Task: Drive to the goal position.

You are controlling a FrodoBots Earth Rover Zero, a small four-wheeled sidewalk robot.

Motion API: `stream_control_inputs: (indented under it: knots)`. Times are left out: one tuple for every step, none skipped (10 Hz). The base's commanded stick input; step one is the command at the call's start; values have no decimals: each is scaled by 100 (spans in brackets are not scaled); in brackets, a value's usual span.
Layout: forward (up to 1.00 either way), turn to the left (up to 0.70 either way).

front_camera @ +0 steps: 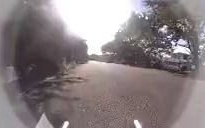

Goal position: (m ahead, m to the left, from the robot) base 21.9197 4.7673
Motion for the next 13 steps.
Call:
stream_control_inputs:
  knots:
    - [70,0]
    - [70,0]
    - [70,0]
    - [70,0]
    - [70,0]
    - [70,0]
    - [70,0]
    - [70,0]
    - [70,0]
    - [70,0]
    - [70,0]
    - [70,0]
    - [70,0]
